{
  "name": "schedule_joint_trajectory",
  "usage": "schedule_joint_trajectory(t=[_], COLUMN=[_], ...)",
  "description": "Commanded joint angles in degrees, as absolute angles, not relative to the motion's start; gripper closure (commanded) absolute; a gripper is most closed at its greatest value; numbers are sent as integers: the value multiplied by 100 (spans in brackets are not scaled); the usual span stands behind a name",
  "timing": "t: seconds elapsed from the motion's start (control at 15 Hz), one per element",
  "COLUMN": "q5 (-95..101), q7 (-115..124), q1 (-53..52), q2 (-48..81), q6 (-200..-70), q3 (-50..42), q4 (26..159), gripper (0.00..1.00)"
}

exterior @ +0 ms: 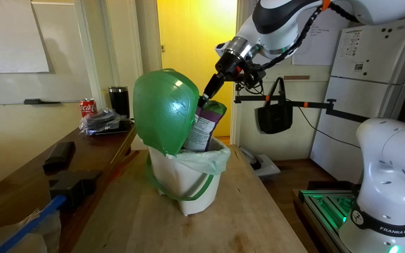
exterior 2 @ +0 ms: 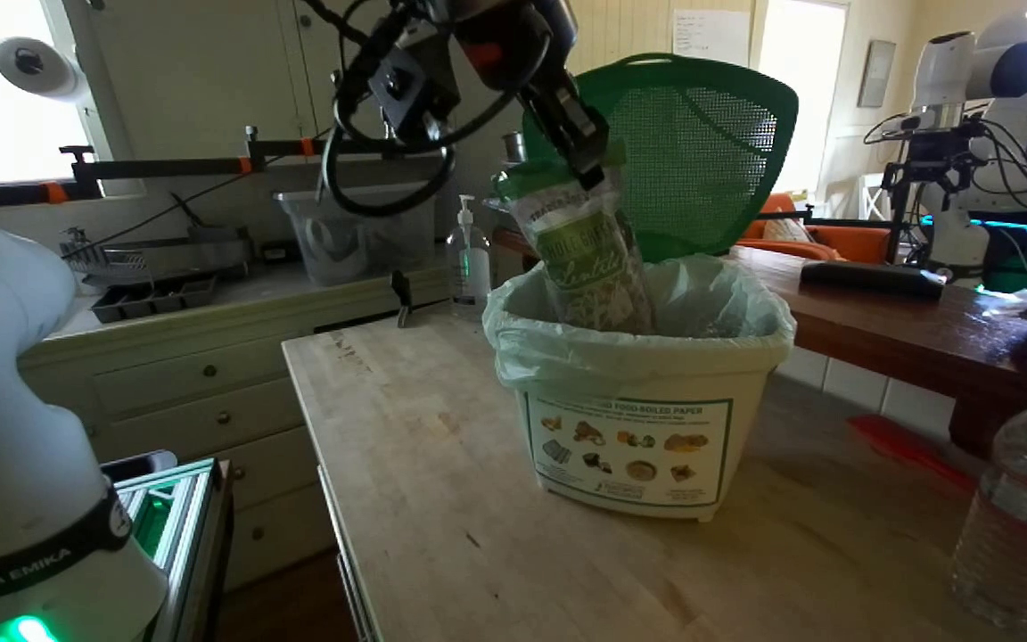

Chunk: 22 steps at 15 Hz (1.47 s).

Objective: Open the trash can then remove the contents inside

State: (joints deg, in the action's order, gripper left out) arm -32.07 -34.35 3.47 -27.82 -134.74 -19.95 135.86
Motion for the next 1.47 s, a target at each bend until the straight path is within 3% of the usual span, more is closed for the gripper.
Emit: schedule_joint_trajectory(t=[0.0,0.8,1.4], q5=[-3355,-3060,-2592], q7=[-3628,-3659,-3603], q1=[155,-307,-308], q2=[-3409,-4590,-4964], q6=[-13438,-13303,-11880], q3=[-2095,-1992,-1984], q4=[13720,14146,14366], gripper=[99,99,99])
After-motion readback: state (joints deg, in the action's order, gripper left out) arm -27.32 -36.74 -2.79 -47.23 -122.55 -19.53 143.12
